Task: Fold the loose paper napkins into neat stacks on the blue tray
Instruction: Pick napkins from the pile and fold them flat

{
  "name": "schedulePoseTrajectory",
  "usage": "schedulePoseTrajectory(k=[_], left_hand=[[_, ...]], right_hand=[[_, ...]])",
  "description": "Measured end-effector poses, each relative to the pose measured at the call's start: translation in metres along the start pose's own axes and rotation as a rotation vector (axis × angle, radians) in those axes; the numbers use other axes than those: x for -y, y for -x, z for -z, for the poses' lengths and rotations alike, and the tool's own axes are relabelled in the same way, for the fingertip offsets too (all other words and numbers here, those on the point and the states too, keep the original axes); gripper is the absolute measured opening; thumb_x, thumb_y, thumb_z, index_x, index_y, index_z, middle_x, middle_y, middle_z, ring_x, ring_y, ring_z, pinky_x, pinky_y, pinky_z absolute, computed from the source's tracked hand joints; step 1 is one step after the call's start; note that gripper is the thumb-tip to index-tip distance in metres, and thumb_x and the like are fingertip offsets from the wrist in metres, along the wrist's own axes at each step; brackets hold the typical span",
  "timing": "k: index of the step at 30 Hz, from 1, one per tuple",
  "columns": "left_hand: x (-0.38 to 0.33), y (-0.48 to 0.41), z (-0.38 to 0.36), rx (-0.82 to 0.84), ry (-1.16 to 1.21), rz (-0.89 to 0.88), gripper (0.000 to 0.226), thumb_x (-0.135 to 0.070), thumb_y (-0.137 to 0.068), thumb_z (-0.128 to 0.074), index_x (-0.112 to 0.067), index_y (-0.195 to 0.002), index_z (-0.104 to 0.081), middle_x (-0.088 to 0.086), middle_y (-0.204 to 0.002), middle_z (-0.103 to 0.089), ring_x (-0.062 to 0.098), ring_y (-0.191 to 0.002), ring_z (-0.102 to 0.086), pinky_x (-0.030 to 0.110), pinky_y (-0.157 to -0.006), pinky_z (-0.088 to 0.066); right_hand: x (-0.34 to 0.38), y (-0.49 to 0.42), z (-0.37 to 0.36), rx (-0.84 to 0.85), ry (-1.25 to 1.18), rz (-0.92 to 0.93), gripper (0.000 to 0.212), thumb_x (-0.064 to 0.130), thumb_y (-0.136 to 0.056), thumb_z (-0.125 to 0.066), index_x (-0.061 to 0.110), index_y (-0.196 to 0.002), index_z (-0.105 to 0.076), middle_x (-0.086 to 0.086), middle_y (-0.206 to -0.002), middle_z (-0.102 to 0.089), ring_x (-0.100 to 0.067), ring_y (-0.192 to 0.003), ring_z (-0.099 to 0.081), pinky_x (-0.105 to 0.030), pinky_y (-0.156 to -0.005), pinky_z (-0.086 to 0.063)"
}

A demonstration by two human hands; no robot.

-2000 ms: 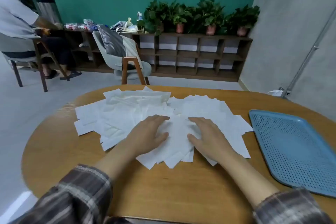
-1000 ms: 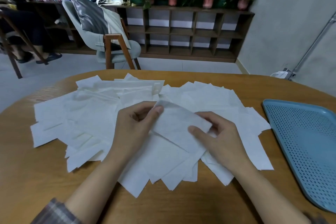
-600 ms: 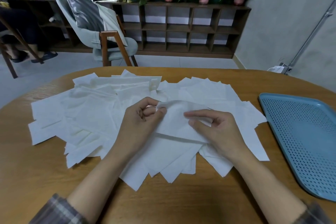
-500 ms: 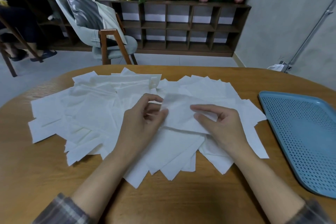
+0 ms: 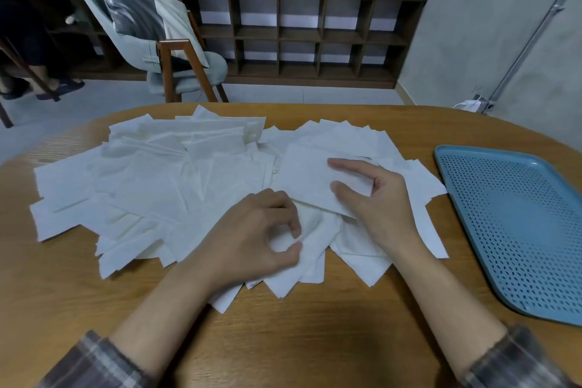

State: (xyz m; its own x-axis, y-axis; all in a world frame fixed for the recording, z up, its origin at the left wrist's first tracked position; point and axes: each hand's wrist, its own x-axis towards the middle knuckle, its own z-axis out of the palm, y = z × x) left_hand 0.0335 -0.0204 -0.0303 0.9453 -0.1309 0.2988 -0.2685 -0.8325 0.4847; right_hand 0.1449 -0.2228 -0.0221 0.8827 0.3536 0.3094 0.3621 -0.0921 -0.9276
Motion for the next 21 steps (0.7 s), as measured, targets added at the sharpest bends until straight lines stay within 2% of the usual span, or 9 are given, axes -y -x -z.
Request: schedulePoseTrajectory(k=[3, 6, 8, 10, 12, 14, 16, 18, 21], left_hand=[[-0.006, 0.001, 0.003, -0.040, 0.135, 0.052, 0.011, -0.027, -0.085, -0.079, -0.031, -0.082, -0.069, -0.019, -0.093, -0.070, 0.008, -0.096, -0.067, 0.034, -0.089, -0.053], [-0.013, 0.001, 0.014, -0.104, 0.351, 0.152, 0.019, -0.010, -0.085, -0.079, -0.025, -0.078, -0.070, -0.015, -0.084, -0.072, 0.011, -0.092, -0.070, 0.022, -0.087, -0.052], [-0.017, 0.000, 0.021, -0.102, 0.483, 0.136, 0.022, -0.001, -0.085, -0.070, -0.019, -0.074, -0.065, -0.015, -0.072, -0.063, 0.005, -0.076, -0.063, 0.010, -0.077, -0.046], [-0.019, -0.002, 0.027, -0.085, 0.590, 0.125, 0.026, 0.004, -0.081, -0.060, -0.019, -0.070, -0.058, -0.015, -0.063, -0.048, 0.004, -0.061, -0.047, 0.007, -0.065, -0.038], [-0.017, -0.002, 0.031, -0.080, 0.646, 0.127, 0.031, 0.002, -0.082, -0.057, -0.025, -0.068, -0.052, -0.006, -0.062, -0.033, 0.012, -0.059, -0.031, 0.012, -0.060, -0.031], [-0.014, -0.002, 0.031, -0.082, 0.675, 0.148, 0.032, 0.001, -0.088, -0.061, -0.025, -0.070, -0.055, -0.001, -0.062, -0.029, 0.016, -0.060, -0.025, 0.015, -0.058, -0.029], [-0.012, -0.002, 0.027, -0.133, 0.668, 0.203, 0.026, -0.001, -0.095, -0.071, -0.020, -0.078, -0.066, -0.005, -0.058, -0.045, 0.012, -0.056, -0.033, 0.015, -0.058, -0.033], [-0.012, -0.004, 0.025, -0.239, 0.610, 0.234, 0.013, -0.011, -0.095, -0.077, -0.023, -0.088, -0.075, -0.007, -0.068, -0.067, 0.007, -0.059, -0.056, 0.015, -0.063, -0.043], [-0.011, -0.005, 0.025, -0.293, 0.572, 0.267, 0.020, -0.022, -0.091, -0.082, -0.031, -0.108, -0.076, -0.005, -0.085, -0.076, 0.012, -0.086, -0.073, 0.021, -0.075, -0.054]], right_hand=[[0.002, 0.000, 0.000, 0.033, 0.022, 0.024, 0.039, -0.003, -0.095, -0.069, 0.027, -0.117, -0.079, 0.021, -0.123, -0.074, 0.003, -0.128, -0.060, -0.022, -0.113, -0.044], [0.002, -0.001, 0.001, 0.017, 0.016, 0.049, 0.037, -0.003, -0.095, -0.068, 0.028, -0.113, -0.079, 0.022, -0.119, -0.076, 0.000, -0.126, -0.061, -0.018, -0.110, -0.044], [0.005, 0.000, 0.003, 0.014, -0.009, 0.051, 0.036, -0.003, -0.095, -0.068, 0.027, -0.111, -0.079, 0.021, -0.117, -0.076, 0.001, -0.124, -0.062, -0.015, -0.107, -0.045], [0.008, 0.000, 0.003, 0.053, -0.020, 0.050, 0.032, -0.001, -0.098, -0.066, 0.025, -0.112, -0.079, 0.019, -0.118, -0.077, 0.003, -0.124, -0.063, -0.015, -0.107, -0.045], [0.011, 0.001, 0.001, 0.146, -0.054, 0.019, 0.019, 0.015, -0.101, -0.066, 0.023, -0.111, -0.080, 0.015, -0.118, -0.077, 0.000, -0.123, -0.063, -0.017, -0.108, -0.045], [0.015, 0.006, -0.002, 0.265, -0.137, -0.040, 0.025, 0.041, -0.097, -0.064, 0.026, -0.104, -0.082, 0.011, -0.113, -0.078, -0.005, -0.117, -0.067, -0.021, -0.101, -0.048], [0.016, 0.009, -0.006, 0.315, -0.131, -0.069, 0.025, 0.047, -0.096, -0.070, 0.024, -0.093, -0.081, 0.007, -0.096, -0.075, -0.009, -0.098, -0.069, -0.027, -0.084, -0.052], [0.014, 0.010, -0.009, 0.299, -0.080, -0.050, 0.015, 0.034, -0.097, -0.076, 0.021, -0.090, -0.079, 0.003, -0.087, -0.073, -0.012, -0.085, -0.069, -0.028, -0.074, -0.051], [0.012, 0.008, -0.008, 0.233, -0.104, -0.096, 0.012, 0.022, -0.097, -0.074, 0.014, -0.104, -0.081, -0.004, -0.099, -0.080, -0.023, -0.096, -0.076, -0.040, -0.080, -0.059]])
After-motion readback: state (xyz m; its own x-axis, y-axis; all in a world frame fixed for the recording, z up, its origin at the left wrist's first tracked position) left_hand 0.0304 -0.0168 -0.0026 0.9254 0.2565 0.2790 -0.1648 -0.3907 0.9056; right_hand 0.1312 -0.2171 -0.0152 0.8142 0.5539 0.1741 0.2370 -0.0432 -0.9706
